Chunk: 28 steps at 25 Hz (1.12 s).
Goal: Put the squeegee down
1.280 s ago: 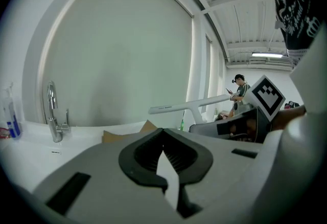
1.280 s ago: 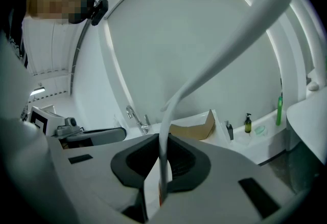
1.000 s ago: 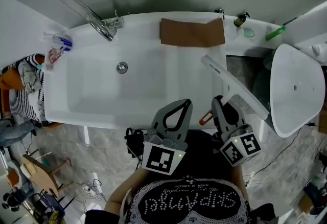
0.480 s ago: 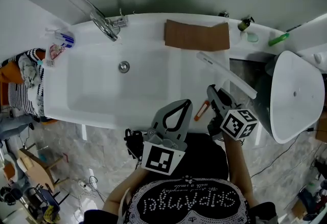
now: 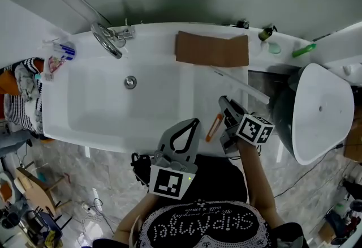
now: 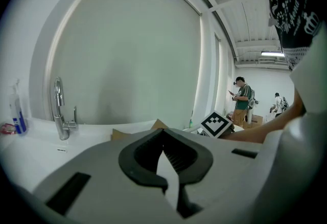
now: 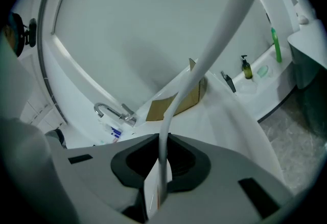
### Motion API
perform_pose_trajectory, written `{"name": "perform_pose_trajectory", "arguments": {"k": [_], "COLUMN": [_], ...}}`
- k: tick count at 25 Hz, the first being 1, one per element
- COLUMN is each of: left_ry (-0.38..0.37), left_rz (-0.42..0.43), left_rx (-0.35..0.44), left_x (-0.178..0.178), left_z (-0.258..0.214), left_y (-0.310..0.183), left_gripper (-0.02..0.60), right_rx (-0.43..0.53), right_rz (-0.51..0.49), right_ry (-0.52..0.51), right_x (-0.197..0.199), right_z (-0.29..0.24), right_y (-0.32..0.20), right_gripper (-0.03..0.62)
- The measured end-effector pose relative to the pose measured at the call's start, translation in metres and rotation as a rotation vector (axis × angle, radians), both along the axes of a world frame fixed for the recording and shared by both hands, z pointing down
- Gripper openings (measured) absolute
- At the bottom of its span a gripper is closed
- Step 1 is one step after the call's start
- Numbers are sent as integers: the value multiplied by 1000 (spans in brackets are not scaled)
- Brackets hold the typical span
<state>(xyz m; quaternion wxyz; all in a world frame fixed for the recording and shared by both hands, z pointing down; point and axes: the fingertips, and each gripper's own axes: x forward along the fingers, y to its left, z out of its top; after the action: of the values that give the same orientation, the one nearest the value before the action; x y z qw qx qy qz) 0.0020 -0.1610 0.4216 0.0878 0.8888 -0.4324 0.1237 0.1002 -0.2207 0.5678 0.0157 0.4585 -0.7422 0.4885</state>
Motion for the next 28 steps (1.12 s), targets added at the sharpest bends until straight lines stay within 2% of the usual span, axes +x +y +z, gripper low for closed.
{"name": "perform_pose_trajectory", "arguments": {"k": [10,17,28], "left_ry": [3,-25,9], "left_rz": [-34,-26,-64], "left_rx": [-34,-45,-45], "left_x": [1,4,2], "left_z": [8,11,11], "left_y": [-7,-6,-8], "left_gripper": [3,4,5], "right_rx": [-113,-218,-208], "right_rz": [41,80,81], "right_ry": [-115,-183,-166], "right_x": [3,6,6], "right_z": [30,47,49], "right_y": [-8,-4,-4], "right_gripper": [51,52,52]}}
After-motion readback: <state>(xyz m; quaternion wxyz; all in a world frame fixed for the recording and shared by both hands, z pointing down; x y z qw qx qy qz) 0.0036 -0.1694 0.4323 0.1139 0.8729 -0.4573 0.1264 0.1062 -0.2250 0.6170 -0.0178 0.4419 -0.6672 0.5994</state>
